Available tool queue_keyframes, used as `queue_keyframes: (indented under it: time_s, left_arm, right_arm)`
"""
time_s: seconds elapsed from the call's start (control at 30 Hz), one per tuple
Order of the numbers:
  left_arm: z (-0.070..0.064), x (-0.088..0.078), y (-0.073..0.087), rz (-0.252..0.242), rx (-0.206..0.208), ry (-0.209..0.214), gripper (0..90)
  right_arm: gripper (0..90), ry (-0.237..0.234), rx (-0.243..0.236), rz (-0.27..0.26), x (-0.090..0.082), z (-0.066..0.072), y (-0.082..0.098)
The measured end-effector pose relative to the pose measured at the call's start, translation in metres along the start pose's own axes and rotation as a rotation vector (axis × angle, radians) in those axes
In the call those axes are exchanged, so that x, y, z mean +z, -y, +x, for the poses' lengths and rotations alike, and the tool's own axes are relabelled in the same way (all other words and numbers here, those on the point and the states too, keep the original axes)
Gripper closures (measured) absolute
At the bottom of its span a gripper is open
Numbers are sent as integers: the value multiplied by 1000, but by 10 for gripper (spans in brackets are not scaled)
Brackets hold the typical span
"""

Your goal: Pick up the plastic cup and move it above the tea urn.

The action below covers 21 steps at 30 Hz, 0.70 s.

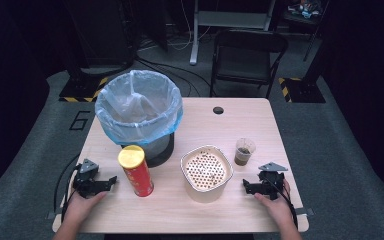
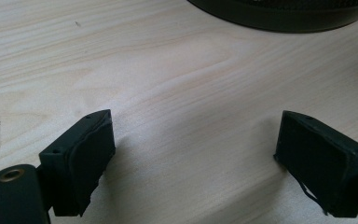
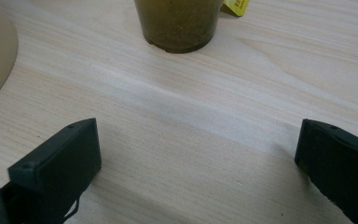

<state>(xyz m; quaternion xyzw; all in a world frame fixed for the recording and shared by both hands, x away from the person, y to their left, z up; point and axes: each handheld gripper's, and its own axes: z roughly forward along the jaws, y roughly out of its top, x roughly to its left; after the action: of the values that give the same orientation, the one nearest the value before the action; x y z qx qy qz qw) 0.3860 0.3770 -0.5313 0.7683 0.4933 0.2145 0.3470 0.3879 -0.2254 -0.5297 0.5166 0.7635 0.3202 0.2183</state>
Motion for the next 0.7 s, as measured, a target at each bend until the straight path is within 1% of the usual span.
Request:
queue_keyframes:
  time_s: [0.03, 0.13, 0.2, 0.23, 0.27, 0.3, 0.43, 0.47, 0.5, 0.57, 0.6, 0.67, 0.7]
  left_arm:
    - [0, -1, 0, 12, 4, 7, 114]
    - [0, -1, -1, 12, 1, 5, 114]
    - [0, 0, 0, -3, -10, -3, 122]
    - [0, 0, -1, 4, -14, -12, 126]
    - [0, 0, -1, 4, -14, -12, 129]
    - [1, 1, -2, -2, -19, -25, 129]
    - [1, 1, -2, -1, -19, -28, 131]
    - [0, 1, -1, -3, -27, -25, 133]
    - [0, 0, -2, 5, -19, -24, 135]
    - [0, 0, -2, 7, -20, -22, 138]
    - [0, 0, -1, 6, -25, -23, 139]
    - [-1, 0, -1, 3, -26, -25, 141]
    - [-1, 0, -1, 3, -26, -25, 141]
  right_arm:
    - [0, -1, 1, -3, 0, 0, 0]
    - [0, -1, 2, -3, 0, 1, 0]
    - [0, -4, 7, -5, 1, 1, -1]
    - [0, -6, 3, -5, 2, 1, -1]
    - [0, -6, 3, -5, 2, 1, -1]
    - [0, -11, -3, -6, 2, 0, -2]
    - [1, -14, -3, -8, 2, 0, -2]
    - [4, -14, -5, -8, 2, 0, -2]
    - [8, -13, -2, -10, 2, 0, -1]
    - [26, -14, 3, -8, 0, 2, -1]
    - [43, -15, -14, -15, 0, 1, 0]
    - [85, -22, -6, -20, -2, 3, 1]
    - [85, -22, -6, -20, -2, 3, 1]
